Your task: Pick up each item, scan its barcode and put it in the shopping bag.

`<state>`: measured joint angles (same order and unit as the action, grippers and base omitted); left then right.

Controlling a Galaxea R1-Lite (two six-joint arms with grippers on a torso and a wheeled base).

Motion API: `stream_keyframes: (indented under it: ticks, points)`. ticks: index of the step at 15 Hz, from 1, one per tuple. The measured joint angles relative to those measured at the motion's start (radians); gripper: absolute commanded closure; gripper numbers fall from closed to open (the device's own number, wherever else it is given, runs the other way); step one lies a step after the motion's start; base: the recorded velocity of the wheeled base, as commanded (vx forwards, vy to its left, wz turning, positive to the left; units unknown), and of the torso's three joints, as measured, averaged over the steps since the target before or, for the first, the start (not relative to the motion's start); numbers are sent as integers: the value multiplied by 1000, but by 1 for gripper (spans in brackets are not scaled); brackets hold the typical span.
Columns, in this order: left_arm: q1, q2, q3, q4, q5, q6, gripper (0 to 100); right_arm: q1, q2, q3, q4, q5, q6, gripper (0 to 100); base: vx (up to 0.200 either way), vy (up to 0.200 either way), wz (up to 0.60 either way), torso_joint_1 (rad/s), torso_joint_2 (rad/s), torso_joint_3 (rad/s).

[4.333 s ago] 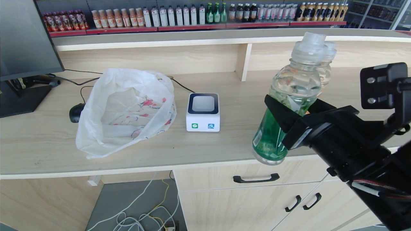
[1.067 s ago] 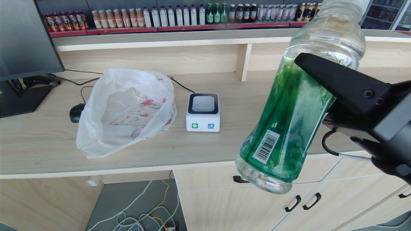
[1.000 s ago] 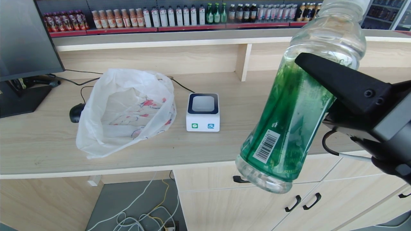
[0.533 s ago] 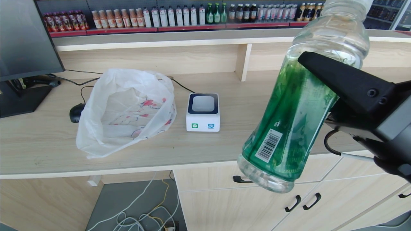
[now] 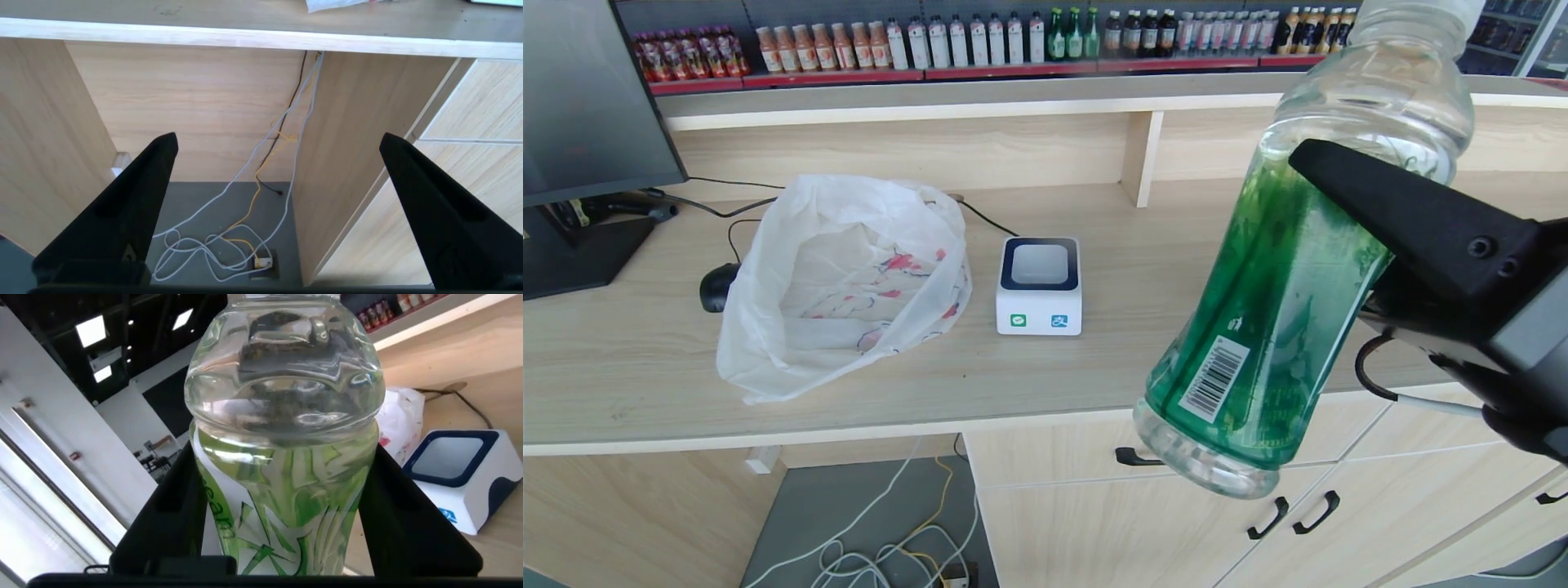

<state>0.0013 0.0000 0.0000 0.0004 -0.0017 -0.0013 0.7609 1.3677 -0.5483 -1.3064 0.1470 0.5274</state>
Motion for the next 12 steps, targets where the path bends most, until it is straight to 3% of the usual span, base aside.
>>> stream_keyframes:
  ticks: [7, 12]
  points:
    - [0, 0, 0, 0, 0, 0, 0, -58, -16, 63, 15, -14, -175, 100, 0, 0, 0, 0, 0, 0]
    - [0, 0, 0, 0, 0, 0, 0, -59, -75, 91, 169, -71, -480, 100, 0, 0, 0, 0, 0, 0]
